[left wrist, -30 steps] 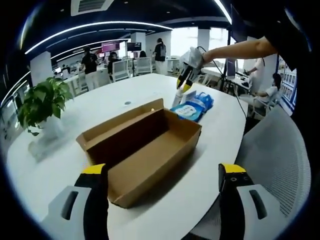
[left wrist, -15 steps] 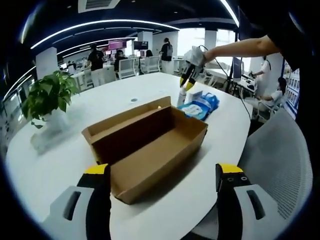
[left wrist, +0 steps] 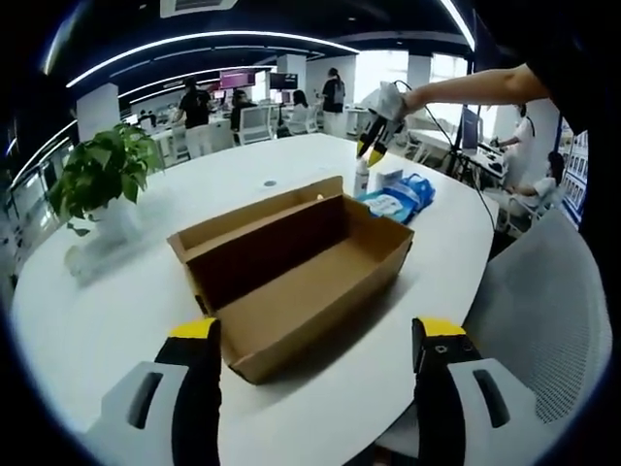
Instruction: Operate the shoe box by opening the lid, removing the specified soft item, and placing it in the target area until the item is outside and the box remains undamaged.
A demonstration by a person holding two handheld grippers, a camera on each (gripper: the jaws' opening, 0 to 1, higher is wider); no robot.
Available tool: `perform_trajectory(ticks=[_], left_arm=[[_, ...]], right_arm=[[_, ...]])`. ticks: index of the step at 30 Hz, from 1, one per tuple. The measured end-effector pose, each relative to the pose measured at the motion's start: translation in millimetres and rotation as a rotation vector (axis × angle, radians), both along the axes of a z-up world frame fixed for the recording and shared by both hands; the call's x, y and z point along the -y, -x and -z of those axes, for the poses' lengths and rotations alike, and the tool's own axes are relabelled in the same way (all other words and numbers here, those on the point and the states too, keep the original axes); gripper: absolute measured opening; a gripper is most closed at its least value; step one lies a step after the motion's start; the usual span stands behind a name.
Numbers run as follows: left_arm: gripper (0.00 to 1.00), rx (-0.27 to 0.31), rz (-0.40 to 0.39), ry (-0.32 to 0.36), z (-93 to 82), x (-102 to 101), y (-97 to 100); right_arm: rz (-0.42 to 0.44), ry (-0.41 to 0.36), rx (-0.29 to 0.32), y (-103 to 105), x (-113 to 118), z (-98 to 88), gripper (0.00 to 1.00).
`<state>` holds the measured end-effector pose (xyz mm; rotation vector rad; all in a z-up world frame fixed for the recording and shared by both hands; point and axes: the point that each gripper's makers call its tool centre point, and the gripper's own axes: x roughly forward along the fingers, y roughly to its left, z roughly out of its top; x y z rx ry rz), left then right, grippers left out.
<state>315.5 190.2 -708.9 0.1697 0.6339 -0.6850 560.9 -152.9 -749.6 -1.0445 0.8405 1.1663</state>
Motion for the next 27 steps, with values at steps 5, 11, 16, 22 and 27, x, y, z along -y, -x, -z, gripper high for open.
perform_trajectory(ticks=[5,11,16,22,27], left_arm=[[0.79,-0.008,-0.007,-0.01,4.6,-2.0,-0.4],[0.75,-0.014,-0.036,-0.014,10.0,-6.1,-2.1],[0.68,-0.025,-0.086,-0.014,15.9,-14.2,-5.6],[0.56,-0.034,-0.155,-0.017,23.1,-24.9,-9.7],[0.49,-0.037,-0.206,-0.023,28.3,-34.6,-14.1]], right_arm=[[-0.031,0.008,-0.002,1.2,2.6,-0.3,0.17],[-0.03,0.005,0.0,-0.4,4.3,-1.5,0.18],[-0.002,-0.016,0.012,-3.1,2.5,-4.0,0.24],[0.063,-0.064,0.01,-3.7,-3.8,-12.0,0.31],[0.112,-0.114,0.016,-7.4,-12.0,-19.5,0.34]])
